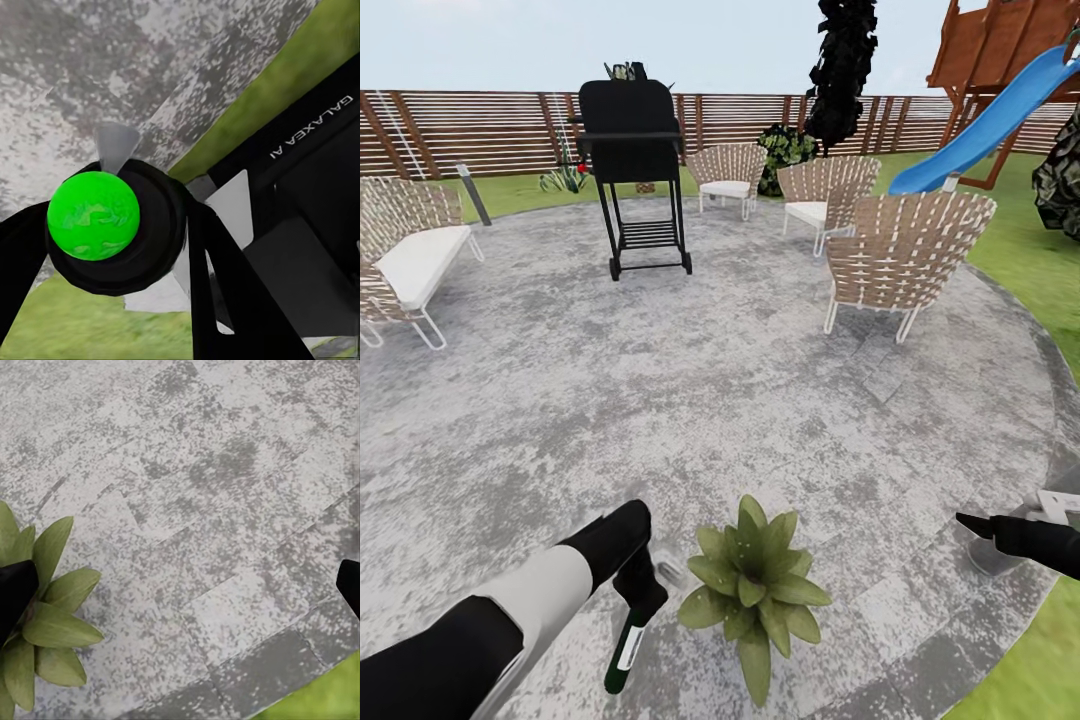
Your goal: Pick up the pesticide atomizer in the garden and spray insectifuge to fully cover both potted plants in the garden.
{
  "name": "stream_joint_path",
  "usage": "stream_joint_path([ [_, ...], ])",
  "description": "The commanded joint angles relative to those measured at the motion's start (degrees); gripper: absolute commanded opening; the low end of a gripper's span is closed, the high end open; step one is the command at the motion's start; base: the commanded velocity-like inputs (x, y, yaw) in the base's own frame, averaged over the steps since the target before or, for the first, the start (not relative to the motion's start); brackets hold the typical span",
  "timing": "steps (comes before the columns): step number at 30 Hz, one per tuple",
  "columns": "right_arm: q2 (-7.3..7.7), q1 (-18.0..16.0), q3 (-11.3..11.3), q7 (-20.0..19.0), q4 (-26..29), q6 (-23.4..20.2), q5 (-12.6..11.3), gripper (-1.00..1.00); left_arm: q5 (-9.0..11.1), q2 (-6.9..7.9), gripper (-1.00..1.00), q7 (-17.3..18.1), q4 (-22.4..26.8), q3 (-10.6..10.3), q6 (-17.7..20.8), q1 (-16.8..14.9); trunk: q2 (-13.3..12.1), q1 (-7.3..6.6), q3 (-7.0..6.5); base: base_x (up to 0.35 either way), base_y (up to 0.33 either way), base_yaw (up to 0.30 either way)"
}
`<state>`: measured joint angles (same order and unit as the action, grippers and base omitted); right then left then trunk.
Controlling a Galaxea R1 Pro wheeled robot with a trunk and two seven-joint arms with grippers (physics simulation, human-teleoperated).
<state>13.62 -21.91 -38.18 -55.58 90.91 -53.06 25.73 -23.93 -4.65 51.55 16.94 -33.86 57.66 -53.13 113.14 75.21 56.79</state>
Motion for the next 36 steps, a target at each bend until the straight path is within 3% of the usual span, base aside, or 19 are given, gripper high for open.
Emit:
stream_joint_path([
  [1,0.00,-0.1,-0.1,-0.6,0.1,-0.2,0.5,1.00,-0.6,0.11,-1.00,0.5,0.1,0.0,0.2,0.1,0.0,-0.01,0.06,0.000,0.000,0.000],
  [10,0.00,-0.1,-0.1,-0.6,0.1,-0.2,0.5,1.00,-0.5,1.18,-1.00,0.4,0.1,0.5,0.2,0.3,0.0,-0.01,0.44,0.000,0.000,0.035],
  [25,0.04,-0.1,-0.1,-0.7,0.1,-0.1,0.5,1.00,-0.5,1.90,-1.00,0.5,0.5,0.7,0.3,-3.0,0.0,-0.01,1.29,0.000,0.000,0.061],
  [36,0.06,-0.1,-0.1,-0.8,0.1,-0.1,0.5,1.00,-0.5,1.34,-1.00,0.4,0.5,0.6,0.3,-2.9,0.0,-0.01,1.69,0.000,0.000,0.065],
])
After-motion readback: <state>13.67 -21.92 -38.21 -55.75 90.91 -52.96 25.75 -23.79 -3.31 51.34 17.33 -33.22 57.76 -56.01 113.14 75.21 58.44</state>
